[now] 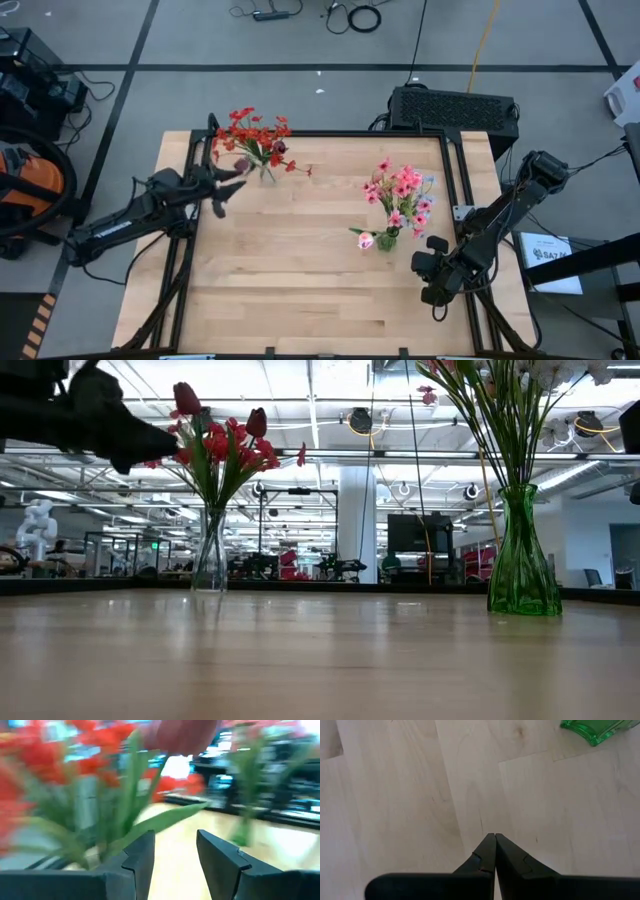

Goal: Sort flowers into vase by color
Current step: Return to Home Position

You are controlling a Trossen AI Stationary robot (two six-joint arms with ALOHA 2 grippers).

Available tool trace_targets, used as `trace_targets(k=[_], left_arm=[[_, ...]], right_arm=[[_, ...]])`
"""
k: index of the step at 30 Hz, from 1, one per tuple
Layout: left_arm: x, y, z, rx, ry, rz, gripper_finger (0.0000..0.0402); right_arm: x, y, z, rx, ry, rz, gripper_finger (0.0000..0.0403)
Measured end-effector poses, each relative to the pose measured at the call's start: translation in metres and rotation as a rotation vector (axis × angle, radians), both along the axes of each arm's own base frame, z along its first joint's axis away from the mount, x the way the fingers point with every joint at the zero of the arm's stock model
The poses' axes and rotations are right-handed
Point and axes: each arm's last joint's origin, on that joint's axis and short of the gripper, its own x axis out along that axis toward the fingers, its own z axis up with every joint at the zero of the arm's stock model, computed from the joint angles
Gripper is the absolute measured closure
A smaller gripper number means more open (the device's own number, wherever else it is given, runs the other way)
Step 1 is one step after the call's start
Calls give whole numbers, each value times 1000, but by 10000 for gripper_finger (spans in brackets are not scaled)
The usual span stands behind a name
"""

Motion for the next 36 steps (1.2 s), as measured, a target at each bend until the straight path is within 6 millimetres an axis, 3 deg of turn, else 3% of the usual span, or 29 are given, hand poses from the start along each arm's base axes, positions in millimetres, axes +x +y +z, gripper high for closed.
trace_targets(k=[9,18,31,36], left_arm=[[0,-15,0,14,-24,-223,249],[13,-27,-31,32,-112,-332,249],[8,-38,-23,54,-208,-450,249],[9,-42,-31,-15,-130,-504,249]], right_arm=[[0,0,0,0,0,-2,403],[0,0,0,-8,-5,2,403],[0,0,0,-8,-4,10,403],[1,1,0,3,-17,21,403]])
